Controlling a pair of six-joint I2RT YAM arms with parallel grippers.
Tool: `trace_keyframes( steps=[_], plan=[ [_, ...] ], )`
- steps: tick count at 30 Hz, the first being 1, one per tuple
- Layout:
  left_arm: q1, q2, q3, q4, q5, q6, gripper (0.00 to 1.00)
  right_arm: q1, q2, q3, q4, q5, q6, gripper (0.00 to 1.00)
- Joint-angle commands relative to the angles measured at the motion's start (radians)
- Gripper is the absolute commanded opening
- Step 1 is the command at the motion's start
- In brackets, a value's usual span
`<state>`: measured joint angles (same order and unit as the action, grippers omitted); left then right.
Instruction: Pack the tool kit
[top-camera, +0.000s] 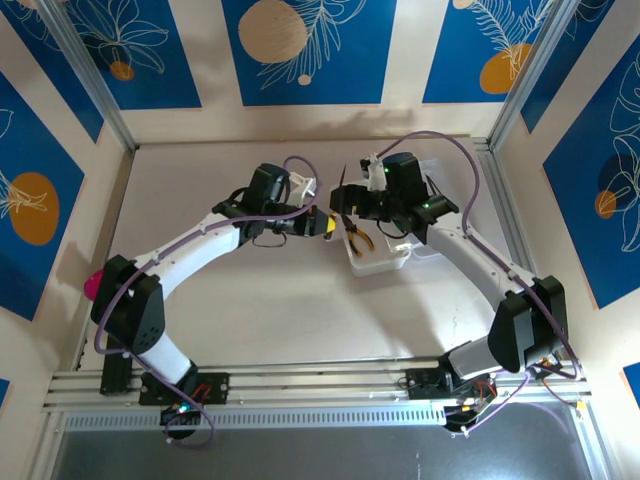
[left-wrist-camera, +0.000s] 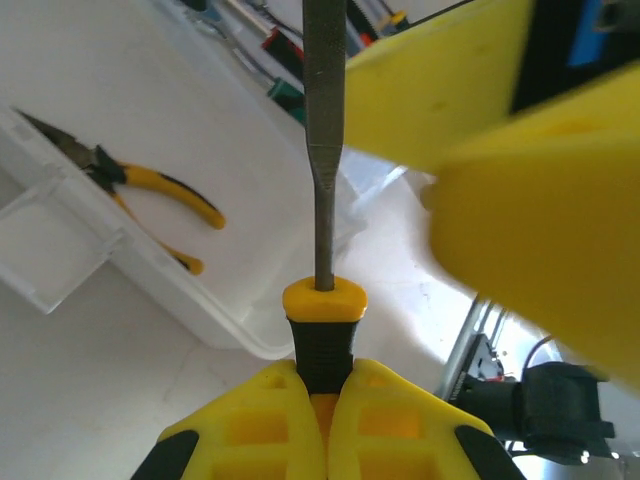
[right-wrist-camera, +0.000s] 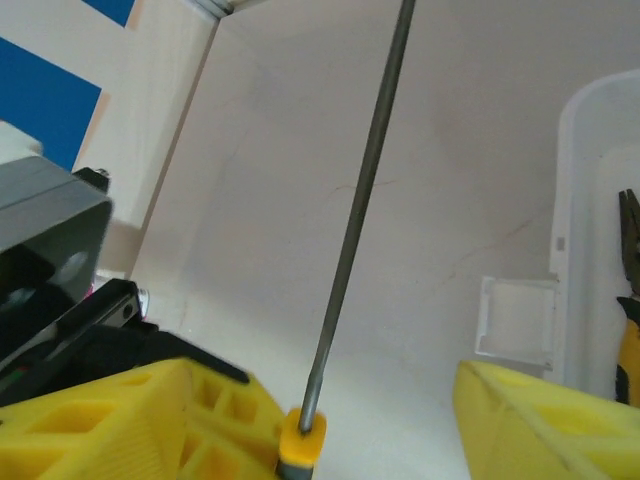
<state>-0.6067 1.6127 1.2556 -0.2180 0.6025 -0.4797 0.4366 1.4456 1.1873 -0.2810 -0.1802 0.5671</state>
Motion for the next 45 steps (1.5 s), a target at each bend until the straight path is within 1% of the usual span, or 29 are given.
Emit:
trace_keyframes(
  steps=[1, 2, 4, 5, 6, 7, 8, 9, 10, 16, 17, 18, 20, 22, 23, 27, 29, 31, 33, 34, 35, 38, 41, 43, 45],
  plan=[
    [-0.006, -0.008, 0.002, 0.075, 0.057, -0.035, 0.00, 0.007, 0.023, 0.033, 0.043, 0.005, 0.040, 0.60],
    [-0.006, -0.010, 0.003, 0.079, 0.060, -0.035, 0.00, 0.008, 0.026, 0.038, 0.043, 0.005, 0.040, 0.56],
    [-0.007, -0.012, 0.002, 0.087, 0.066, -0.039, 0.00, 0.010, 0.031, 0.043, 0.043, 0.008, 0.041, 0.44],
    [-0.007, -0.011, 0.001, 0.089, 0.067, -0.038, 0.00, 0.011, 0.033, 0.046, 0.043, 0.006, 0.042, 0.35],
    [-0.006, -0.012, 0.001, 0.089, 0.069, -0.038, 0.00, 0.013, 0.035, 0.048, 0.041, 0.001, 0.040, 0.29],
    [-0.007, -0.011, 0.000, 0.091, 0.072, -0.036, 0.00, 0.015, 0.036, 0.050, 0.041, -0.003, 0.039, 0.21],
    [-0.006, -0.010, -0.001, 0.091, 0.073, -0.036, 0.00, 0.015, 0.038, 0.052, 0.040, -0.012, 0.036, 0.11],
    [-0.007, -0.010, -0.002, 0.092, 0.073, -0.033, 0.00, 0.016, 0.038, 0.054, 0.038, -0.015, 0.032, 0.03],
    [-0.005, -0.010, -0.002, 0.094, 0.076, -0.033, 0.00, 0.016, 0.039, 0.053, 0.036, -0.014, 0.029, 0.00],
    [-0.002, -0.013, -0.005, 0.082, 0.068, -0.018, 0.00, -0.002, 0.017, 0.051, 0.006, -0.016, 0.006, 0.00],
    [0.001, -0.013, -0.005, 0.074, 0.064, -0.012, 0.15, -0.011, 0.008, 0.049, -0.002, -0.019, -0.002, 0.00],
    [0.003, -0.013, -0.004, 0.067, 0.062, -0.008, 0.36, -0.020, 0.000, 0.050, -0.012, -0.018, -0.012, 0.00],
    [0.010, -0.008, 0.002, 0.044, 0.063, 0.006, 0.71, -0.048, -0.025, 0.053, -0.049, -0.013, -0.047, 0.00],
    [0.017, -0.007, 0.008, 0.012, 0.049, 0.023, 0.92, -0.083, -0.054, 0.059, -0.101, -0.006, -0.098, 0.00],
    [0.025, -0.011, 0.008, -0.007, 0.036, 0.035, 1.00, -0.104, -0.071, 0.063, -0.136, 0.008, -0.133, 0.00],
    [0.081, -0.034, 0.003, -0.099, -0.028, 0.082, 1.00, -0.202, -0.132, 0.087, -0.290, 0.073, -0.272, 0.00],
    [0.121, -0.045, 0.002, -0.171, -0.096, 0.120, 1.00, -0.259, -0.156, 0.098, -0.361, 0.143, -0.337, 0.00],
    [0.154, -0.046, 0.009, -0.249, -0.182, 0.165, 1.00, -0.293, -0.161, 0.113, -0.422, 0.263, -0.389, 0.00],
    [0.183, -0.040, 0.014, -0.320, -0.275, 0.202, 1.00, -0.315, -0.149, 0.127, -0.463, 0.407, -0.433, 0.00],
    [0.197, -0.036, 0.013, -0.349, -0.318, 0.217, 1.00, -0.322, -0.137, 0.133, -0.475, 0.501, -0.451, 0.00],
    [0.207, -0.032, 0.012, -0.373, -0.353, 0.231, 1.00, -0.328, -0.121, 0.141, -0.482, 0.577, -0.466, 0.00],
    [0.234, -0.022, -0.008, -0.407, -0.427, 0.255, 1.00, -0.347, -0.068, 0.156, -0.470, 0.697, -0.509, 0.00],
    [0.249, -0.013, -0.026, -0.428, -0.493, 0.263, 1.00, -0.348, -0.026, 0.165, -0.439, 0.771, -0.558, 0.00],
    [0.252, -0.008, -0.035, -0.434, -0.513, 0.265, 1.00, -0.350, -0.015, 0.154, -0.396, 0.811, -0.598, 0.00],
    [0.252, -0.006, -0.046, -0.429, -0.515, 0.262, 1.00, -0.358, -0.003, 0.149, -0.366, 0.824, -0.631, 0.00]
  ],
)
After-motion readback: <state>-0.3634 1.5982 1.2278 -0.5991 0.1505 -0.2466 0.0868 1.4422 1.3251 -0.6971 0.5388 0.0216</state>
